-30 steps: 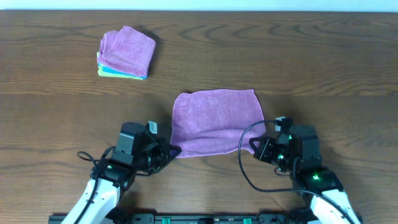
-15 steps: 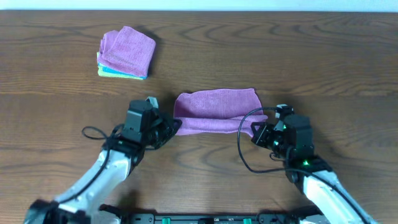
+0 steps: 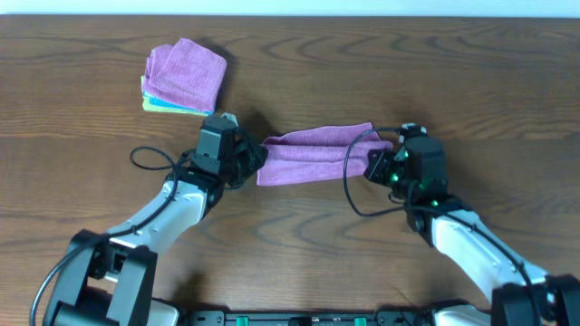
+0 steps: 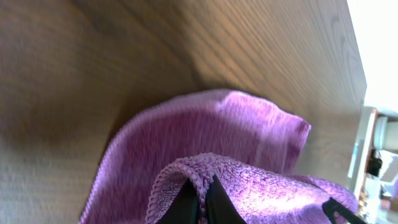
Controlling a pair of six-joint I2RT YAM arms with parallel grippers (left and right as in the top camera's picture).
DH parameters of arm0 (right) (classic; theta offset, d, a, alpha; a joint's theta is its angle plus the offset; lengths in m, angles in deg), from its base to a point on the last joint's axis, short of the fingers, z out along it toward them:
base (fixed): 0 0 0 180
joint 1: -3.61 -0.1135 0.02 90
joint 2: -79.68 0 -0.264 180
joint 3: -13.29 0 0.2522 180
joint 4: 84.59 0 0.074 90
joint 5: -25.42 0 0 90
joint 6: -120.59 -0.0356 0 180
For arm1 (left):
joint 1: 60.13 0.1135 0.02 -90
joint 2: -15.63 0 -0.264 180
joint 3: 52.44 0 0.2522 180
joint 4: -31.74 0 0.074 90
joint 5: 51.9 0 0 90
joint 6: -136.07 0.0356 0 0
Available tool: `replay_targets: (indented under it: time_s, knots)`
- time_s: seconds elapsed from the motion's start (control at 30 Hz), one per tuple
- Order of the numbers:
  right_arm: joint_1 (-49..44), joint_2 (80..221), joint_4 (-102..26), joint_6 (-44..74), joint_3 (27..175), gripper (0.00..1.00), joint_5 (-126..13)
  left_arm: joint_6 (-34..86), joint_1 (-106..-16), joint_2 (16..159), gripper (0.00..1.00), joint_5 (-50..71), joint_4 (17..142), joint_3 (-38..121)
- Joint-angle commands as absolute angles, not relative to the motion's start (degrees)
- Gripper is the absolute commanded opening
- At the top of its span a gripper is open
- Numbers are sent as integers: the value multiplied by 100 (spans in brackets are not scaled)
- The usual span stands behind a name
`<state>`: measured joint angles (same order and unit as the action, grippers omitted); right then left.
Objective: Fold the cloth
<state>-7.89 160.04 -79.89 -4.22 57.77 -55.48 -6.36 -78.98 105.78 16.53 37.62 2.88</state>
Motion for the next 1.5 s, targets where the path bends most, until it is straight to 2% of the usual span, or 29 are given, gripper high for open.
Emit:
replay_targets:
  time_s: [0.0,0.37,0.77,1.0,1.1,1.17,1.2,1.23,1.4,1.47]
  knots:
    - [-805,16290,-8054,-188,6042,1,-5858,-448,-7878,10770,6,2158,3734,484]
    - [-805,16968,-8542,6,6267,1,-5889,-421,-7878,11308,6,2386,3100,552]
    - [-805,17851,-9652,4,6269,1,-6057,-406,-7885,11922,6,2613,2615,731]
    - [-805,18000,-9770,4,6269,1,-6204,-395,-7885,12130,6,2683,2569,731]
    - [-805,18000,-9790,-2,6269,9,-6309,-360,-7885,12127,8,2735,2468,731]
    - [-805,17997,-9810,-22,6269,21,-6306,-360,-7883,12127,18,2759,2420,731]
    - [-805,17997,-9823,-22,6269,33,-6278,-360,-7883,12127,27,2759,2396,731]
    - [-805,17993,-9838,-29,6269,41,-6258,-360,-7883,12125,31,2757,2387,734]
    - [-805,17825,-9823,-114,6269,50,-6084,-251,-7878,12060,53,2637,2381,736]
    - [-805,17674,-9761,-160,6269,52,-6068,-118,-7878,11966,59,2598,2438,736]
